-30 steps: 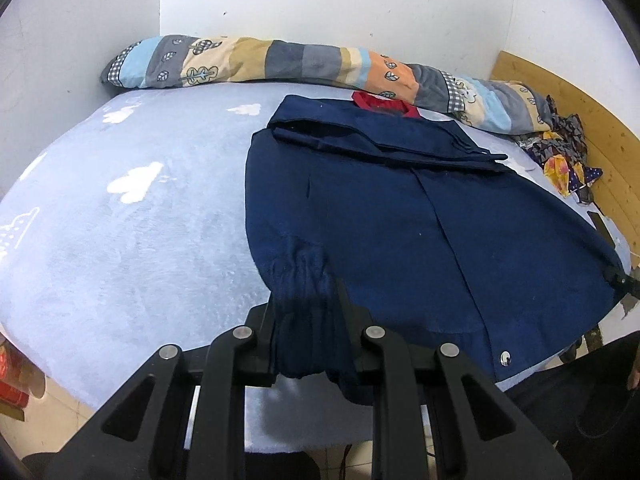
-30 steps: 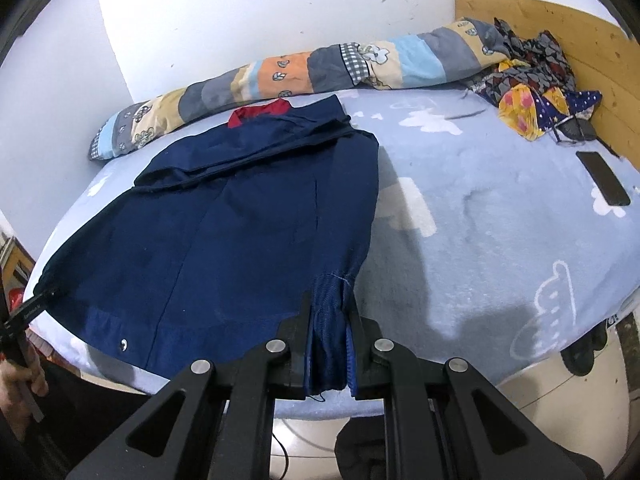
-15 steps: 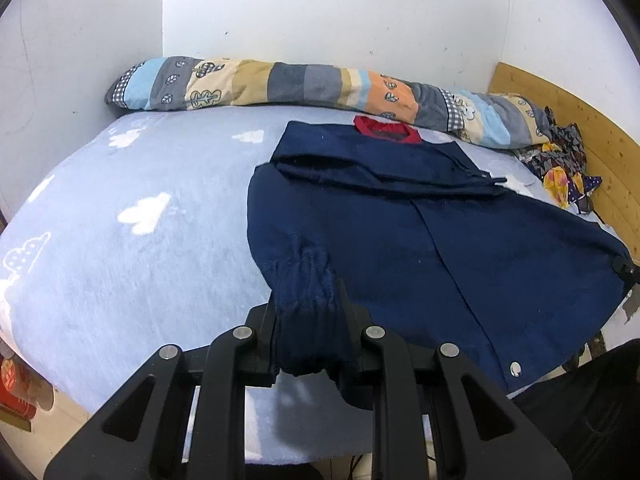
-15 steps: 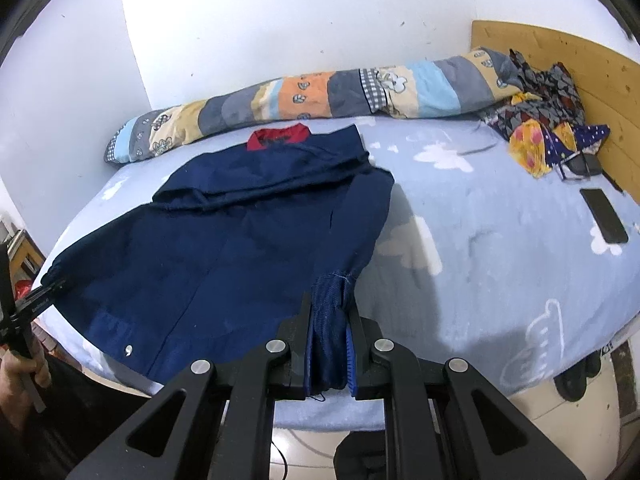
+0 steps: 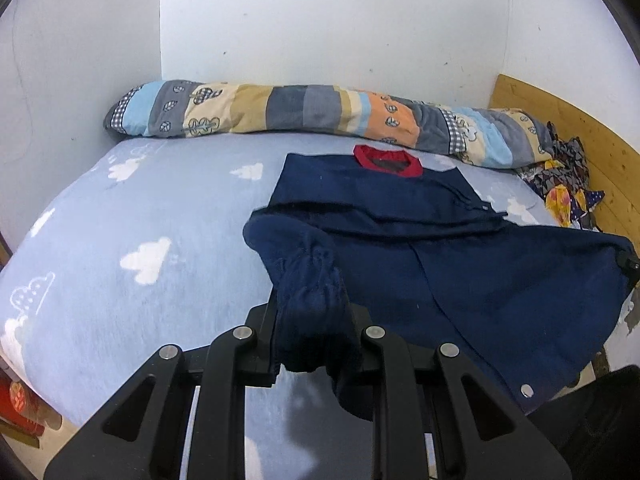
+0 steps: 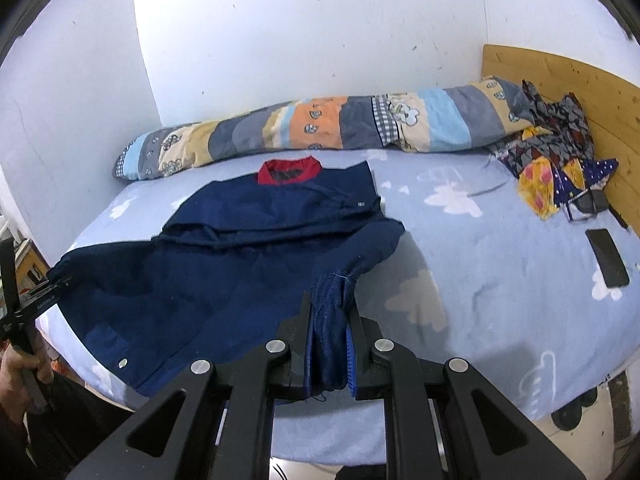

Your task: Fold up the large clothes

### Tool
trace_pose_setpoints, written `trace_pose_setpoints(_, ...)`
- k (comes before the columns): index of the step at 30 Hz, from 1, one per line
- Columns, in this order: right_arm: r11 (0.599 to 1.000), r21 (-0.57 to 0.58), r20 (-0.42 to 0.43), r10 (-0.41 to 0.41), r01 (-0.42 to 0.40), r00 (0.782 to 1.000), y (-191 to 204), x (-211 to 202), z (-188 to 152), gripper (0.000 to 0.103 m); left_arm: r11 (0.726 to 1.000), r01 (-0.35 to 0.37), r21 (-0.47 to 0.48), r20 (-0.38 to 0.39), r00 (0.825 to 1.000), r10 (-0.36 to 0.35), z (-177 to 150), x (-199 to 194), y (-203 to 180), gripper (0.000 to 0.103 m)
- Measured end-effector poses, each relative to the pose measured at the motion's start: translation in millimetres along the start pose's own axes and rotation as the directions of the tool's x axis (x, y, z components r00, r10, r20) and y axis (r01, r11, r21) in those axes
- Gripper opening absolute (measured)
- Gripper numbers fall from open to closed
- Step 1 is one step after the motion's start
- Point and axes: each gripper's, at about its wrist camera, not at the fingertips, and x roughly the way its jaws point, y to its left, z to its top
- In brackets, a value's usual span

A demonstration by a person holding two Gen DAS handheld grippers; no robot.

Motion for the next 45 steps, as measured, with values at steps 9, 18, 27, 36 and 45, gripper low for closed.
trace_pose_setpoints(9, 1.0, 0.001, 0.039, 0.023, -0.023, 0.999, 1, 2, 52, 0.012, 1.0, -0.006, -0.025, 0.026, 1.0, 0.007, 47, 7, 7, 0.018)
trace_pose_setpoints(18, 0.998, 0.021, 0.046, 0.052, -0.053, 0.998, -7, 27, 120, 0.012, 0.997, 0.01, -0.08, 0.003, 1.0, -0.01, 110, 40, 19, 0.018)
trace_pose_setpoints(27, 0.997, 0.061, -0.001, 0.056, -0.056, 0.998, -28, 113, 204, 0.012, 0.997, 0.009, -0.071, -0.061, 0.998, -0.013, 195, 134, 13, 0.018)
trace_pose_setpoints(36, 0.991, 0.132, -0.121, 0.046, -0.03, 0.992, -47, 257, 270, 0.013, 0.992, -0.026, -0.122, -0.239, 0.971, -0.003, 229, 292, 13, 0.019)
trace_pose_setpoints(45, 0.955, 0.294, -0.307, 0.05, 0.045, 0.95, -59, 408, 267, 0.034, 0.98, -0.069, -0.187, -0.309, 0.951, 0.009, 224, 383, 30, 0.063)
